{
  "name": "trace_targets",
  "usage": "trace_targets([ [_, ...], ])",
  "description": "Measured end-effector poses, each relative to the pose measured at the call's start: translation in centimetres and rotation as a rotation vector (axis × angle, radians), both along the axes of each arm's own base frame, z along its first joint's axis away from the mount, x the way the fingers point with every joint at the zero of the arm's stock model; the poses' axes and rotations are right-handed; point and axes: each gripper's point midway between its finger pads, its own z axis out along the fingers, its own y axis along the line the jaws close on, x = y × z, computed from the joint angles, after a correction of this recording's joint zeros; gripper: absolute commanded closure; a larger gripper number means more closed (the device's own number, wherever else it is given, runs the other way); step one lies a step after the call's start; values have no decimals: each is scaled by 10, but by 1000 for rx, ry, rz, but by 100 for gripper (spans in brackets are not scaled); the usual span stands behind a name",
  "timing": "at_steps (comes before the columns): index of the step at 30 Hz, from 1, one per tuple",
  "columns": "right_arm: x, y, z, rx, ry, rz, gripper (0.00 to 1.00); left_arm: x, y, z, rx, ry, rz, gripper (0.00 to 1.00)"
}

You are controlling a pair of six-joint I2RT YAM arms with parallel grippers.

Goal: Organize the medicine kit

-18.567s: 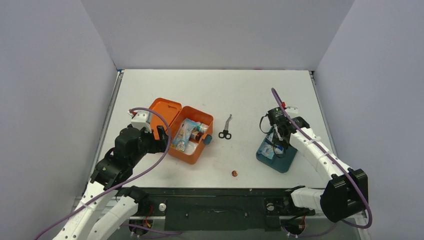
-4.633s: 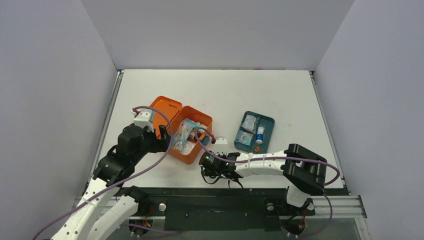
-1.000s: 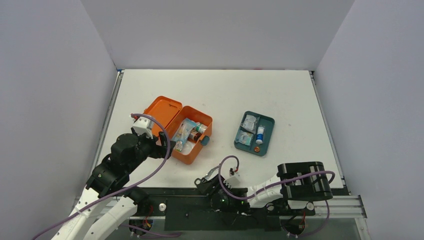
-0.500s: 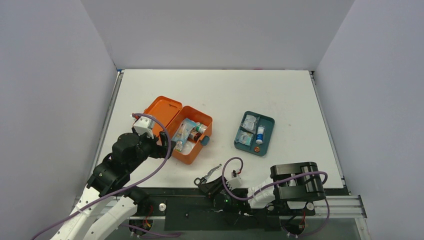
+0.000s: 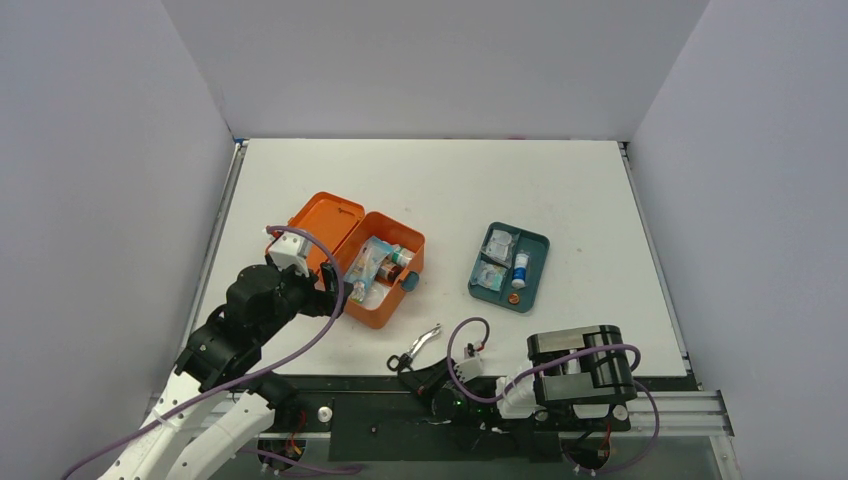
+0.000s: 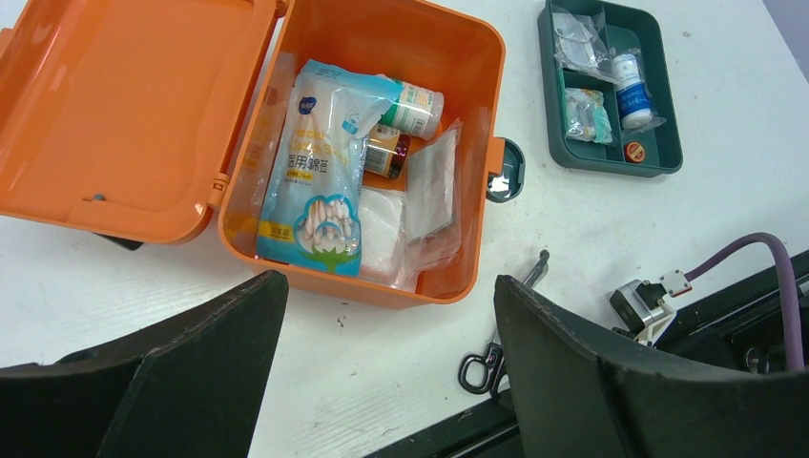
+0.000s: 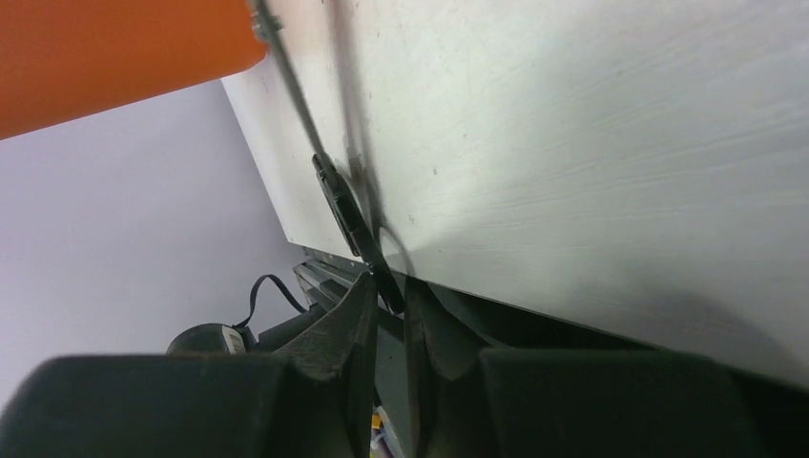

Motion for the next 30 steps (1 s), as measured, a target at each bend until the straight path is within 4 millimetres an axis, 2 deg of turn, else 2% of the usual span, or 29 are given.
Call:
trace_targets([
  [2, 0, 0, 1, 7, 1, 0, 100, 0, 0, 0, 0, 1, 0, 22],
  [17, 0, -7, 7, -38, -32, 25, 100, 1, 1, -1, 3, 1, 5, 22],
  [21, 1, -17, 14, -127, -84, 50, 100, 1, 1, -2, 6, 4, 8, 22],
  [30, 5, -27, 46, -378, -252, 159, 100, 2, 1, -2, 3, 8, 12, 19],
])
